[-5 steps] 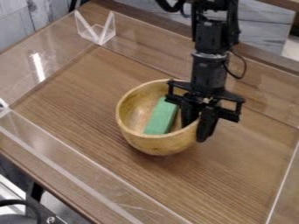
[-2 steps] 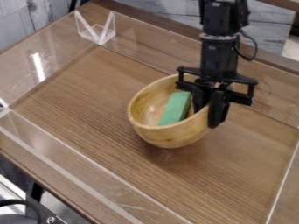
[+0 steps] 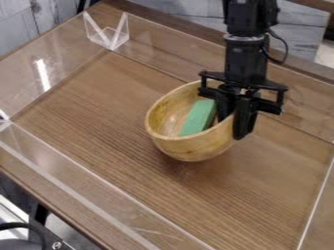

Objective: Remove the green block from inside the brown bowl and put it on the table

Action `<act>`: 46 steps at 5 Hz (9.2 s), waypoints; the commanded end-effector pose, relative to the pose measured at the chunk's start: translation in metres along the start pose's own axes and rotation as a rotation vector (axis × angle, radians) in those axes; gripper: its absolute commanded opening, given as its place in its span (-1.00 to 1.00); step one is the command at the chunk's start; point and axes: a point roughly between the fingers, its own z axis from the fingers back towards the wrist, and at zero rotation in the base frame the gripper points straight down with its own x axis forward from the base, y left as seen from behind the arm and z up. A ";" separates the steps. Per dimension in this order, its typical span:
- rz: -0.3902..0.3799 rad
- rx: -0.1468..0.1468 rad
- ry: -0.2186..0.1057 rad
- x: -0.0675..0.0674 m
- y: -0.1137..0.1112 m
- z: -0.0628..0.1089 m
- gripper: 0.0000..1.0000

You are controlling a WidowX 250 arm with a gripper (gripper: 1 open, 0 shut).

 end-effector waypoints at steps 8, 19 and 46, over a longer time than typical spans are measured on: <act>-0.174 -0.012 -0.118 0.015 -0.032 -0.018 -1.00; -0.214 -0.114 -0.065 0.006 -0.044 -0.063 -1.00; -0.212 -0.300 0.028 -0.018 -0.023 -0.018 -1.00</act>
